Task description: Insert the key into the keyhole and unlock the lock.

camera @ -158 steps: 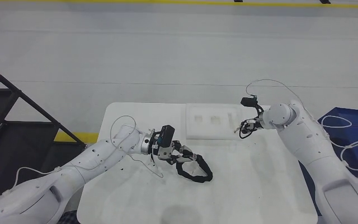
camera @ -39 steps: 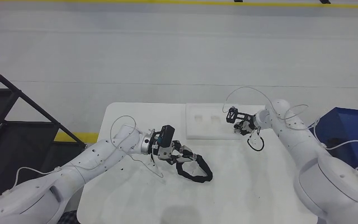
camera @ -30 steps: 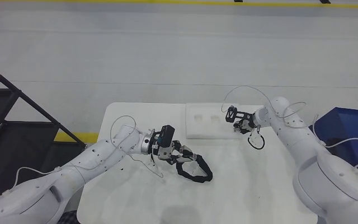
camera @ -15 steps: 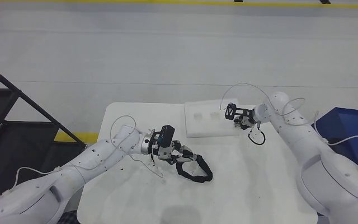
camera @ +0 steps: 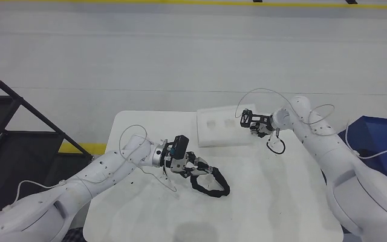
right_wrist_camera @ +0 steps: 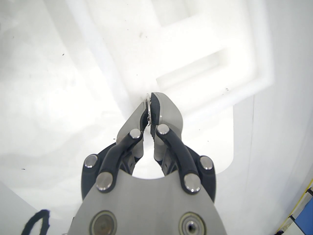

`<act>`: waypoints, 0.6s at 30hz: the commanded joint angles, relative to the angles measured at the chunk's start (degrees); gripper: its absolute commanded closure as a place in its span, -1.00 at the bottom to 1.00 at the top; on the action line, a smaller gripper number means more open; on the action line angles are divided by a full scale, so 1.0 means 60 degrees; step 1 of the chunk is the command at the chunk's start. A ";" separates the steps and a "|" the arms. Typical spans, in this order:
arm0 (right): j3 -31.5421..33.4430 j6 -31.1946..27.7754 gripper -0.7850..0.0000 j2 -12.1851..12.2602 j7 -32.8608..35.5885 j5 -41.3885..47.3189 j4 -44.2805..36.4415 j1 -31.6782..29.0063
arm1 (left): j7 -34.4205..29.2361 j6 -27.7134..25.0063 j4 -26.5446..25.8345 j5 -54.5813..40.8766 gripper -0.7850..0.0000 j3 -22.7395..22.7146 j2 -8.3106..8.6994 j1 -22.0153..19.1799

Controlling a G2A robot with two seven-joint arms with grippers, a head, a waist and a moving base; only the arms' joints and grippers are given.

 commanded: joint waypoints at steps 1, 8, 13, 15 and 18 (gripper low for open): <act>0.0100 0.0185 1.00 0.0131 0.0382 -0.0034 -0.0421 -0.0110 | 0.0000 0.0000 0.0000 0.0000 1.00 0.0000 0.0000 0.0000; 0.0873 0.1008 1.00 0.0809 0.1985 0.0247 -0.2711 -0.0885 | 0.0000 0.0000 0.0000 0.0000 1.00 0.0000 0.0000 0.0000; 0.1904 0.1256 1.00 0.1451 0.3093 0.1035 -0.4422 -0.1791 | 0.0000 0.0000 0.0000 0.0000 1.00 0.0000 0.0000 0.0000; 0.2392 0.1342 1.00 0.1678 0.3443 0.1595 -0.5000 -0.2161 | 0.0000 0.0000 0.0000 0.0000 1.00 0.0000 0.0000 0.0000; 0.3018 0.1599 1.00 0.1971 0.4043 0.2171 -0.5743 -0.2672 | 0.0000 0.0000 0.0000 0.0000 1.00 0.0000 0.0000 0.0000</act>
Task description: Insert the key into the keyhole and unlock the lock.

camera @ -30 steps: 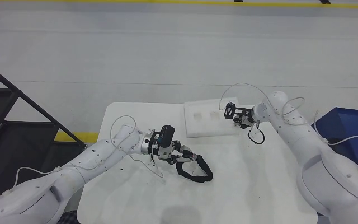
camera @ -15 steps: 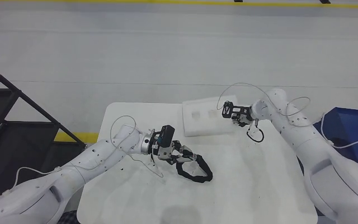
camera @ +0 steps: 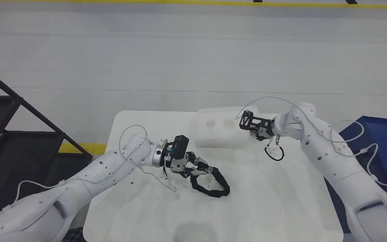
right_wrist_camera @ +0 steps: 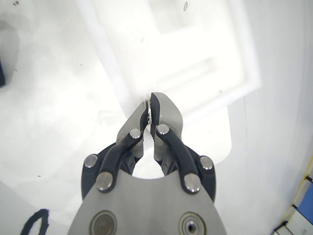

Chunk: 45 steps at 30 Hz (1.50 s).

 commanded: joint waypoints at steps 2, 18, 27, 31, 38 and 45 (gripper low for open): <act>0.0546 0.0317 1.00 0.0237 0.0505 0.0422 -0.0714 -0.0464 | 0.0000 0.0000 0.0000 0.0000 1.00 0.0000 0.0000 0.0000; 0.1530 0.1547 1.00 0.0679 0.0308 -0.0218 -0.2438 -0.1724 | 0.0000 0.0000 0.0000 0.0000 1.00 0.0000 0.0000 0.0000; 0.1830 0.0916 1.00 0.0734 0.0203 0.1299 -0.2849 -0.2009 | 0.0000 0.0000 0.0000 0.0000 1.00 0.0000 0.0000 0.0000; 0.2218 0.1061 1.00 0.0892 0.0762 0.1870 -0.3819 -0.2485 | 0.0000 0.0000 0.0000 0.0000 1.00 0.0000 0.0000 0.0000; 0.2955 0.1289 1.00 0.1205 0.1657 0.2262 -0.5828 -0.3482 | 0.0000 0.0000 0.0000 0.0000 1.00 0.0000 0.0000 0.0000; 0.3934 0.1480 1.00 0.1466 0.1211 0.2515 -0.7184 -0.4656 | 0.0000 0.0000 0.0000 0.0000 1.00 0.0000 0.0000 0.0000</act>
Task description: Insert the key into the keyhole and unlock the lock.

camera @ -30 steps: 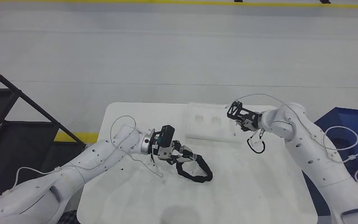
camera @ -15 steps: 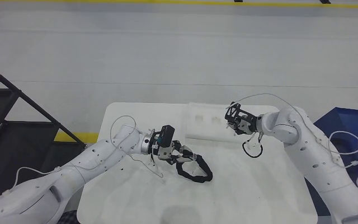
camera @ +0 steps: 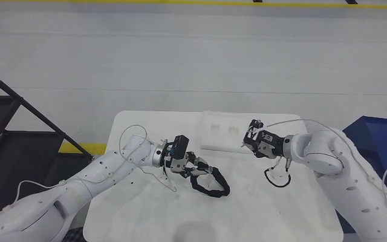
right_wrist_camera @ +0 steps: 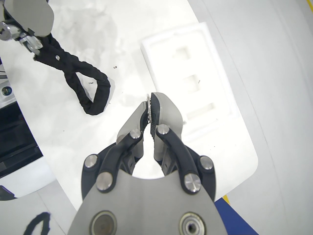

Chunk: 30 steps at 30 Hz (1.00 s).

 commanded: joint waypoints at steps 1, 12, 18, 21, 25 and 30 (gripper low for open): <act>0.0251 -0.0002 1.00 0.0049 -0.0326 0.0141 -0.0225 -0.0324 | 0.0000 0.0000 0.0000 0.0000 1.00 0.0000 0.0000 0.0000; 0.1157 -0.0902 1.00 0.0258 -0.1842 0.0988 -0.1078 -0.1884 | 0.0000 0.0000 0.0000 0.0000 1.00 0.0000 0.0000 0.0000; 0.1046 -0.1265 1.00 0.0281 -0.1932 0.1427 -0.1005 -0.1983 | 0.0000 0.0000 0.0000 0.0000 1.00 0.0000 0.0000 0.0000; 0.1046 -0.1265 1.00 0.0281 -0.1932 0.1427 -0.1005 -0.1983 | 0.0000 0.0000 0.0000 0.0000 1.00 0.0000 0.0000 0.0000; 0.1046 -0.1265 1.00 0.0281 -0.1932 0.1427 -0.1005 -0.1983 | 0.0000 0.0000 0.0000 0.0000 1.00 0.0000 0.0000 0.0000; 0.0970 -0.0998 1.00 0.0271 -0.2002 0.1515 -0.0902 -0.2064 | -0.0297 0.0450 -0.0164 -0.0200 1.00 -0.0139 0.0004 0.0216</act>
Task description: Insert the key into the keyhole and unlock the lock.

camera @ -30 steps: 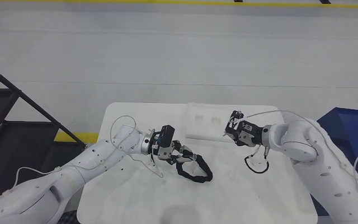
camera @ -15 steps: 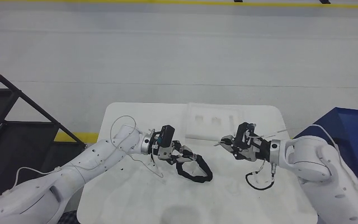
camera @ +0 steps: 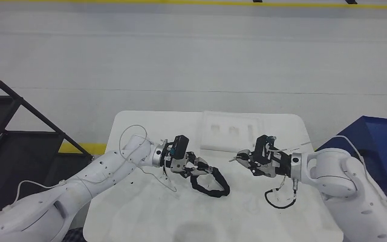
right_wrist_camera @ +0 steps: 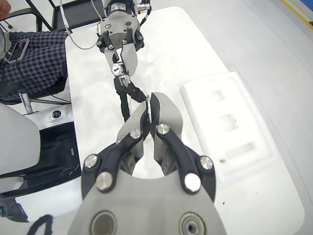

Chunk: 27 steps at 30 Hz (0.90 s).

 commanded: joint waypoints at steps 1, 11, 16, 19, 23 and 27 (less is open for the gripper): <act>-0.0069 0.0310 1.00 -0.0013 -0.0125 0.0244 0.0045 -0.0053 | -0.0231 0.0383 -0.0155 -0.0168 1.00 -0.0138 0.0016 0.0197; 0.0172 0.1384 1.00 0.0082 0.0297 0.2025 -0.0881 -0.0567 | 0.0320 0.2375 -0.0669 0.0695 1.00 -0.0465 -0.0139 0.0846; 0.0433 0.1774 1.00 0.0138 0.0344 0.2406 -0.1319 -0.0964 | 0.0747 0.3198 -0.0492 0.1013 1.00 -0.0594 -0.0331 0.0921; 0.0600 0.1978 1.00 0.0160 0.0215 0.2422 -0.1507 -0.1207 | 0.1033 0.3400 -0.0407 0.1071 1.00 -0.0686 -0.0423 0.0949; 0.0764 0.2285 1.00 0.0165 -0.0124 0.2172 -0.1641 -0.1445 | 0.1495 0.3435 -0.0371 0.1162 1.00 -0.0824 -0.0486 0.1011; 0.0764 0.2285 1.00 0.0165 -0.0124 0.2172 -0.1641 -0.1445 | 0.1732 0.3259 -0.0384 0.1155 1.00 -0.0861 -0.0497 0.1062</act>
